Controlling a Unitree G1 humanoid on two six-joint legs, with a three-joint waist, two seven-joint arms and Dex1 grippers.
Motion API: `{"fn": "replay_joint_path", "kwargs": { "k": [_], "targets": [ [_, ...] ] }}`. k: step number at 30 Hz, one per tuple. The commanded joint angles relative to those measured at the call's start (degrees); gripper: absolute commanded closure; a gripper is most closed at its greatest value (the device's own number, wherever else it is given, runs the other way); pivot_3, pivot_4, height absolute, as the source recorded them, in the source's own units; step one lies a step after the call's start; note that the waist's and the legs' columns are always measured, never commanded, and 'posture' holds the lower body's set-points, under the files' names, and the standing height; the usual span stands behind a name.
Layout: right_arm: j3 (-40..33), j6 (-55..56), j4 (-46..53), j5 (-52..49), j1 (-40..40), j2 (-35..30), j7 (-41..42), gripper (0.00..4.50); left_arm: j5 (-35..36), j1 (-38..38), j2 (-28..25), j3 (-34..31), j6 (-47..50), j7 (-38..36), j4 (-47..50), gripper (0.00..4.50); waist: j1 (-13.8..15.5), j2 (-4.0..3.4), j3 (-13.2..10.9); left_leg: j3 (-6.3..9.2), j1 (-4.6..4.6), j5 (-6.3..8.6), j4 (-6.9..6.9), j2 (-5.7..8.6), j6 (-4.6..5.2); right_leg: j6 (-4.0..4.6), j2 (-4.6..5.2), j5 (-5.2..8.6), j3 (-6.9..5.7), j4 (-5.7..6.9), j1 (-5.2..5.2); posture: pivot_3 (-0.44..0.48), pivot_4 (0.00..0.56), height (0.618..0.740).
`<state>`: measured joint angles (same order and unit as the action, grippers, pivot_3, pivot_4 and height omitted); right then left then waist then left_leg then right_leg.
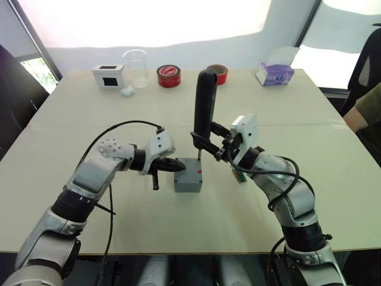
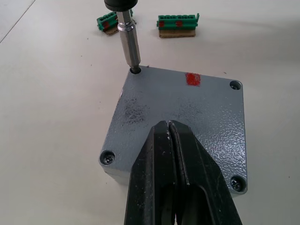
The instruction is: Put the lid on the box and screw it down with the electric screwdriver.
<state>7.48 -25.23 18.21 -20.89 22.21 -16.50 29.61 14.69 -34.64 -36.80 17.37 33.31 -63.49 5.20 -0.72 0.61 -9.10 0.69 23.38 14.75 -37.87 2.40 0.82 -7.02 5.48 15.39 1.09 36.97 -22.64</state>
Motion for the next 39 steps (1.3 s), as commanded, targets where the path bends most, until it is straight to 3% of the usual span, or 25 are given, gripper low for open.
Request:
{"fn": "replay_joint_path", "kwargs": {
  "k": [1, 27, 36, 39],
  "targets": [
    [3.93, -4.63, -4.31, 1.72, -2.94, 0.5, -0.42, 2.7, -1.9, 0.77, -0.52, 1.58, -0.1, -0.02, -0.27, 4.5, 0.0, 0.03, 0.07, 0.01, 0.0, 0.0, 0.0, 0.0, 0.0, 0.0, 0.0, 0.0, 0.0, 0.0, 0.0, 0.0, 0.15, 0.74],
    [3.08, -3.17, -3.43, 2.41, -3.06, 2.3, -1.4, 2.7, -2.39, 1.17, -0.32, 1.63, 0.0, -0.84, -0.11, 4.5, -0.04, 0.04, 0.72, 0.01, -0.12, 0.01, 0.3, -0.01, 0.0, 0.09, 0.03, 0.07, 0.0, -0.11, 0.02, 0.0, 0.15, 0.74],
    [-6.82, -7.52, 1.7, -5.55, 5.29, 0.0, -0.84, 2.7, -0.53, 1.48, 1.69, 0.48, 1.83, -0.42, 0.44, 4.5, 0.21, 0.01, 0.65, 0.02, -0.07, 0.0, 0.48, 0.01, -0.01, 0.08, 0.08, 0.06, -0.04, -0.29, -0.01, 0.0, 0.15, 0.74],
    [-13.49, -14.0, 4.84, -16.64, 11.28, -1.23, -0.65, 2.7, -0.21, 2.08, 1.43, 0.18, 1.9, -0.65, 0.47, 4.5, 0.14, -0.13, 0.51, 0.03, 0.03, 0.0, 0.52, 0.01, -0.01, 0.07, 0.1, 0.06, -0.05, -0.37, -0.09, 0.0, 0.15, 0.74]
  ]
}}
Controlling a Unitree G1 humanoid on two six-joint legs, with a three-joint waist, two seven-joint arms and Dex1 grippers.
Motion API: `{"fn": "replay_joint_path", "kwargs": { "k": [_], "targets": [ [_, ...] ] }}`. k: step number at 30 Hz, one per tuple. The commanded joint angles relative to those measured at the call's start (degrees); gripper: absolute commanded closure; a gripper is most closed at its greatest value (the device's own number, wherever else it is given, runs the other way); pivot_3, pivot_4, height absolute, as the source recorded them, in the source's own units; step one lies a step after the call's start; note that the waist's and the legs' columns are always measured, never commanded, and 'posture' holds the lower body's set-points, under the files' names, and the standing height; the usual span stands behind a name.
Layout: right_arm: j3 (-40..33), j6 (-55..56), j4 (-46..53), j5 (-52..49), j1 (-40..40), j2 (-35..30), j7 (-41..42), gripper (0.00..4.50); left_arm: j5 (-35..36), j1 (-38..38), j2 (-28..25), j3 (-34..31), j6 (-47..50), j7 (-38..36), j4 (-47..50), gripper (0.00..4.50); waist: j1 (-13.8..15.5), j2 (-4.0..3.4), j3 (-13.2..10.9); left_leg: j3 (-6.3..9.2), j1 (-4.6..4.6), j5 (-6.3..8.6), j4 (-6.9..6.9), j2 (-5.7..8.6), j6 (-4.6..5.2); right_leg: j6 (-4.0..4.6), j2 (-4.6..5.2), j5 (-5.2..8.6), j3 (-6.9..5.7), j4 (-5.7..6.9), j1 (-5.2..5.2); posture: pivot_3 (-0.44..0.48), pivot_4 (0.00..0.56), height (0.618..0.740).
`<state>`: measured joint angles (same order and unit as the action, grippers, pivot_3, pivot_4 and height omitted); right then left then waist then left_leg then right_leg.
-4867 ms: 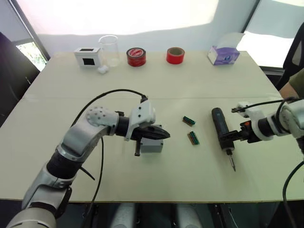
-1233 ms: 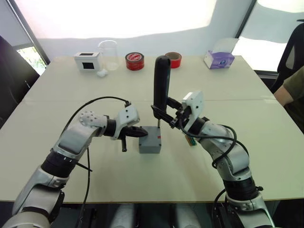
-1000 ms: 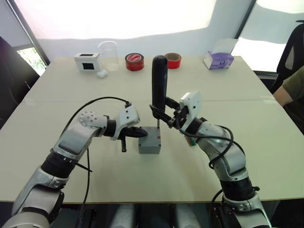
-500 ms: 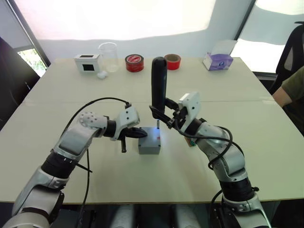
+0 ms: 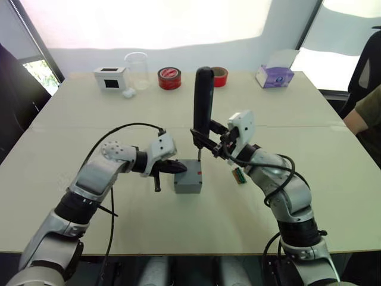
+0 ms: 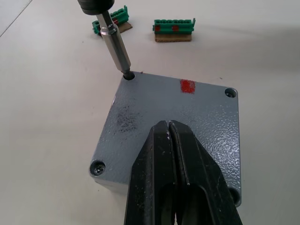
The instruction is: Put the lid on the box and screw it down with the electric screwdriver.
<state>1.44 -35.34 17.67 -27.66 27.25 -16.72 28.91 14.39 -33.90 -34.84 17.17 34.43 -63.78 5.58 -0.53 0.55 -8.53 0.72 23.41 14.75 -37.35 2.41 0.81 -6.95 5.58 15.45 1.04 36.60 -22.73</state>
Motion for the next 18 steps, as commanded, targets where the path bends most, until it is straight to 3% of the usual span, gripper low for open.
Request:
{"fn": "replay_joint_path", "kwargs": {
  "k": [1, 6, 8, 12, 18],
  "targets": [
    [-10.16, -7.11, 6.1, -14.84, 9.09, -1.74, -0.77, 2.7, 1.35, 1.73, -0.43, -0.64, 1.34, -0.63, 0.19, 4.5, -0.1, -0.13, -0.12, -0.01, 0.03, 0.0, 0.01, 0.01, 0.0, 0.0, 0.02, 0.0, 0.0, -0.01, -0.03, 0.0, 0.15, 0.74],
    [-18.0, -20.42, 3.87, -27.6, 17.69, -4.84, -10.39, 2.7, 7.69, 1.19, 2.98, -8.28, 2.83, 1.57, -1.54, 4.5, -0.15, -0.17, -0.42, 0.0, 0.06, -0.01, 0.23, -0.06, -0.02, 0.01, 0.1, 0.0, 0.0, -0.05, -0.21, 0.0, 0.15, 0.74],
    [-21.61, -33.79, -3.25, -38.65, 22.2, -9.27, -15.0, 2.7, 9.69, -0.39, 4.37, -11.28, 4.94, 3.74, -2.86, 4.5, -0.17, -0.16, -0.45, 0.04, 0.09, -0.01, 0.26, -0.14, -0.02, 0.01, 0.07, 0.0, -0.02, -0.13, -0.2, 0.0, 0.15, 0.74],
    [-22.81, -41.59, -9.26, -33.76, 23.13, -20.57, -18.65, 2.7, 12.91, -1.67, 2.87, -12.15, 7.99, 2.05, 0.85, 4.5, 0.1, 0.03, -0.64, 0.06, 0.24, -0.03, 0.23, -0.1, -0.06, 0.05, 0.3, -0.04, -0.11, -0.28, -0.2, 0.0, 0.15, 0.74],
    [-19.26, -53.92, -19.15, -27.56, 17.57, -34.03, -16.0, 2.7, 12.99, -0.45, -2.32, -7.09, 6.64, -3.57, 9.74, 4.5, -0.09, -0.02, -0.67, -0.06, 1.14, -0.09, 0.17, 0.1, -0.14, 0.0, 0.43, -0.08, -0.07, -0.46, -0.92, 0.0, 0.15, 0.74]
  ]
}}
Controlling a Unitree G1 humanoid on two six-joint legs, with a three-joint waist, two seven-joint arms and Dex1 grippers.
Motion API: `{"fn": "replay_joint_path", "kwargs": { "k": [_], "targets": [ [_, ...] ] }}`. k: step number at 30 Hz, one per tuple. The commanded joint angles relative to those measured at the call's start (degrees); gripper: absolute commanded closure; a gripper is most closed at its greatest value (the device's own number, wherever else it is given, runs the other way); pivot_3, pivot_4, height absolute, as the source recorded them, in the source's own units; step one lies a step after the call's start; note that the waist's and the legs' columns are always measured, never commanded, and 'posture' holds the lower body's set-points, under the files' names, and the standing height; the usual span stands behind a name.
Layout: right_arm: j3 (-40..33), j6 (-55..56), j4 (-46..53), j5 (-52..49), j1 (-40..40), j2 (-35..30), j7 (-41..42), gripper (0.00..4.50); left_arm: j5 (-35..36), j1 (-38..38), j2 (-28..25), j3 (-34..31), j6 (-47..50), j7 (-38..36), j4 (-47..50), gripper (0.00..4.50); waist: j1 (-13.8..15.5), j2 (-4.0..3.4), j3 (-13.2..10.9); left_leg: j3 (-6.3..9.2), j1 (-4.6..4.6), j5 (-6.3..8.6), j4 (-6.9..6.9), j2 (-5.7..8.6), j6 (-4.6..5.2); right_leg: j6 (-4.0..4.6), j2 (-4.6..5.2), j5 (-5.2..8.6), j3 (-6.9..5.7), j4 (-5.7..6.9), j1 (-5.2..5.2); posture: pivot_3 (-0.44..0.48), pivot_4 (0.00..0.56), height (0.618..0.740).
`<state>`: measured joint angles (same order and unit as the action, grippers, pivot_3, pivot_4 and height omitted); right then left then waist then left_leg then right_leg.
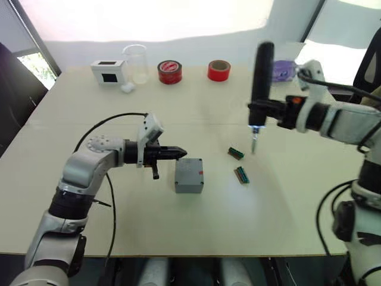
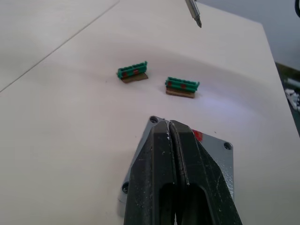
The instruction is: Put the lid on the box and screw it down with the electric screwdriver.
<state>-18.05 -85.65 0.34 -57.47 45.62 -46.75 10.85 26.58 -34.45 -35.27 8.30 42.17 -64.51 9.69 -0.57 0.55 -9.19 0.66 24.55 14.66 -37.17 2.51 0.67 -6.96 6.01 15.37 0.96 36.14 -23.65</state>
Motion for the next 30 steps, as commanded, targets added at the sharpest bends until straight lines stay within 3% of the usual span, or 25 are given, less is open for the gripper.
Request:
{"fn": "replay_joint_path", "kwargs": {
  "k": [1, 4, 7, 21, 23, 27, 30],
  "targets": [
    [1.15, -5.06, -2.97, 2.43, -2.92, -6.22, 3.6, 2.7, 0.35, 0.57, -2.96, 3.26, -1.84, -4.04, 7.55, 4.5, -0.06, -0.05, -0.03, -0.04, 0.02, -0.01, 0.04, 0.0, -0.02, 0.0, -0.01, 0.0, 0.01, -0.05, -0.02, 0.0, 0.15, 0.74],
    [5.37, -6.85, -5.68, 1.87, -8.31, -11.53, 7.66, 2.7, -1.14, 1.22, -5.02, 6.77, -4.09, -6.36, 10.84, 4.5, -0.07, -0.14, -0.08, -0.11, 0.03, 0.07, 0.07, -0.01, 0.13, 0.0, -0.06, 0.01, 0.04, -0.1, -0.03, 0.0, 0.15, 0.74],
    [8.47, -6.85, -7.79, 3.27, -8.68, -12.72, 9.52, 2.7, -2.27, 0.96, -4.53, 7.96, -5.6, -5.7, 10.23, 4.5, -0.58, -0.3, -0.2, -0.24, -0.05, 0.09, -0.01, -0.05, 0.19, -0.03, -0.12, -0.01, 0.09, -0.04, -0.01, 0.0, 0.15, 0.74],
    [16.61, -3.62, -16.45, 15.36, -3.83, -9.27, 17.39, 2.7, -2.1, 2.57, -2.06, 7.2, -5.09, -1.23, 10.6, 4.5, -0.08, -0.33, -0.22, -0.27, -0.12, 0.09, -0.2, -0.17, 0.2, -0.2, -0.4, -0.1, 0.13, 0.03, 0.08, 0.0, 0.15, 0.74],
    [17.15, -3.25, -16.95, 16.88, -3.87, -9.02, 17.77, 1.7, -1.27, 2.31, -1.6, 6.34, -4.39, -0.54, 10.21, 4.5, -0.08, -0.33, -0.22, -0.26, -0.14, 0.09, -0.21, -0.17, 0.2, -0.2, -0.4, -0.1, 0.13, 0.03, 0.1, 0.0, 0.15, 0.74],
    [17.29, -2.82, -16.78, 18.8, -4.05, -8.62, 18.98, 0.31, -1.17, 2.17, -2.36, 6.0, -4.14, -0.4, 9.8, 4.5, -0.04, -0.32, -0.22, -0.24, -0.15, 0.09, -0.24, -0.17, 0.2, -0.21, -0.41, -0.1, 0.11, 0.03, 0.14, 0.0, 0.15, 0.74],
    [17.24, -2.3, -16.47, 19.84, -4.27, -8.44, 19.43, 0.03, -0.9, 2.15, -2.0, 5.37, -3.94, 0.24, 9.56, 4.5, 0.04, -0.29, -0.21, -0.19, -0.17, 0.09, -0.3, -0.17, 0.21, -0.21, -0.41, -0.11, 0.07, 0.02, 0.23, 0.0, 0.15, 0.74]
  ]
}}
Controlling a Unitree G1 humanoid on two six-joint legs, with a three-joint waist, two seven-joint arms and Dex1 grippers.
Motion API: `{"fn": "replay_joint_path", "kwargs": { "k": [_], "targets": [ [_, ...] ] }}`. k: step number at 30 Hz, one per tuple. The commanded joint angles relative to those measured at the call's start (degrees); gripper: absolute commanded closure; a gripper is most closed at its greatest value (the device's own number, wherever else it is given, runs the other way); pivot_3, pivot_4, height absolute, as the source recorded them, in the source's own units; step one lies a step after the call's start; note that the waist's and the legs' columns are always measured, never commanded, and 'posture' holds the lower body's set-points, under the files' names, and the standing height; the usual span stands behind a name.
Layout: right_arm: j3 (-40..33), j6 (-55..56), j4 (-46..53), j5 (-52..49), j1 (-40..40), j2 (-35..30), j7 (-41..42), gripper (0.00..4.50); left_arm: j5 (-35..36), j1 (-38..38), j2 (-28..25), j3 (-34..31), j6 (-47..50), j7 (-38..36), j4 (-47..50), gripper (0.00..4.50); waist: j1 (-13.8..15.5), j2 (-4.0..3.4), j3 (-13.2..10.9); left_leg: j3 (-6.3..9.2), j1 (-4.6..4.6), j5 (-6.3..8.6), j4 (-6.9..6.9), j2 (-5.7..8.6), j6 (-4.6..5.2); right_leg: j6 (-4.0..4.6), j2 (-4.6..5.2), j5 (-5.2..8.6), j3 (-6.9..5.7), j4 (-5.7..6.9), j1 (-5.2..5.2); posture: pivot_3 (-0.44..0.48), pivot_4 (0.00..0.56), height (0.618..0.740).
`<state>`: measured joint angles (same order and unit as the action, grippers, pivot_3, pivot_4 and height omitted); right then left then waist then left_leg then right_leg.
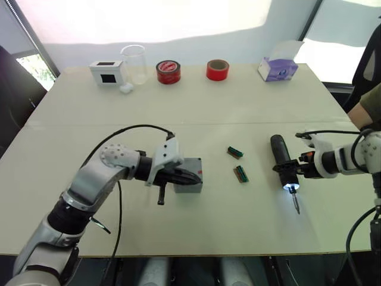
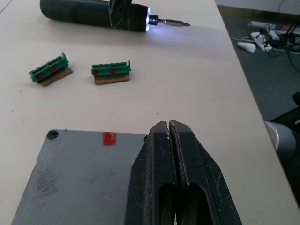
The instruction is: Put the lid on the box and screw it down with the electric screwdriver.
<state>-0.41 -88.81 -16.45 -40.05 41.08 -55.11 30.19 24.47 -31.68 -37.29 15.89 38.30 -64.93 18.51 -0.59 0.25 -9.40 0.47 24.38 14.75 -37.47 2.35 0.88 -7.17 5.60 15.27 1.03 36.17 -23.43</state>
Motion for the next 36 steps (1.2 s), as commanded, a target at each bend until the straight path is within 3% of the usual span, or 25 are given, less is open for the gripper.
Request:
{"fn": "replay_joint_path", "kwargs": {
  "k": [1, 9, 17, 19, 21, 25, 31, 36],
  "targets": [
    [-0.91, 1.11, 0.21, 2.84, 0.26, 0.19, -0.02, 0.03, 1.51, -0.61, 0.58, -2.73, 0.28, 1.44, 0.55, 4.5, 0.08, 0.0, 0.0, 0.01, 0.0, 0.0, -0.03, 0.01, 0.0, -0.02, 0.0, -0.01, 0.0, 0.0, 0.02, 0.0, 0.15, 0.74],
    [-5.76, 3.56, 2.84, 3.19, -0.18, 0.92, 2.17, 0.03, 2.22, -0.33, -0.54, -5.69, 1.62, 2.89, -0.91, 4.5, -0.03, 0.0, 0.0, 0.03, 0.01, 0.0, -0.07, 0.02, 0.0, -0.04, 0.0, -0.02, 0.0, 0.02, 0.01, 0.0, 0.15, 0.74],
    [-15.19, 10.09, 12.37, 0.09, -5.41, -4.29, 10.89, 0.03, 10.88, 5.35, -5.1, -18.43, 11.64, 6.56, 1.82, 4.5, -0.07, -0.01, -0.01, 0.04, 0.02, 0.0, -0.04, 0.01, 0.0, -0.04, -0.01, -0.02, 0.01, 0.03, -0.03, 0.0, 0.15, 0.74],
    [-18.4, 16.14, 16.64, 0.24, -10.72, -6.22, 15.0, 0.03, 13.89, 8.09, -6.56, -22.5, 14.46, 7.34, 2.74, 4.5, 0.02, 0.0, -0.01, 0.04, 0.01, 0.01, -0.02, 0.0, 0.01, -0.05, -0.01, -0.02, 0.0, 0.03, -0.02, 0.0, 0.15, 0.74],
    [-26.19, 22.41, 23.51, -1.55, -19.99, -5.36, 21.15, 0.03, 17.53, 12.16, -7.73, -27.26, 18.5, 8.41, 3.74, 4.5, 0.14, 0.01, -0.01, 0.08, 0.0, 0.01, -0.03, 0.0, 0.01, -0.04, -0.01, -0.02, -0.03, 0.02, 0.02, 0.0, 0.15, 0.74],
    [-36.15, 27.35, 34.59, -5.52, -35.82, -1.13, 28.14, 0.03, 18.67, 21.92, -12.44, -29.72, 20.45, 7.21, 7.3, 4.5, 0.04, 0.03, 0.01, 0.1, -0.04, 0.03, 0.03, 0.0, 0.04, -0.06, -0.01, 0.0, -0.01, -0.01, 0.08, 0.0, 0.15, 0.74],
    [-37.6, 28.68, 46.92, -8.18, -54.0, 1.23, 32.87, 0.03, 22.46, 32.29, -16.29, -31.4, 22.44, 5.43, 12.37, 4.5, 0.25, 0.06, 0.02, 0.09, -0.44, 0.04, 0.04, -0.04, -0.01, 0.0, 0.22, 0.0, 0.06, 0.01, 0.44, 0.0, 0.15, 0.74],
    [-35.13, 32.51, 48.89, -6.63, -60.44, 2.7, 32.97, 0.03, 21.77, 36.85, -17.79, -30.11, 20.2, 4.93, 13.37, 4.5, 0.95, 0.05, 0.02, 0.06, -0.79, 0.06, 0.21, -0.04, -0.04, 0.23, 0.33, 0.13, 0.11, -0.14, 0.7, 0.0, 0.15, 0.74]
  ]
}}
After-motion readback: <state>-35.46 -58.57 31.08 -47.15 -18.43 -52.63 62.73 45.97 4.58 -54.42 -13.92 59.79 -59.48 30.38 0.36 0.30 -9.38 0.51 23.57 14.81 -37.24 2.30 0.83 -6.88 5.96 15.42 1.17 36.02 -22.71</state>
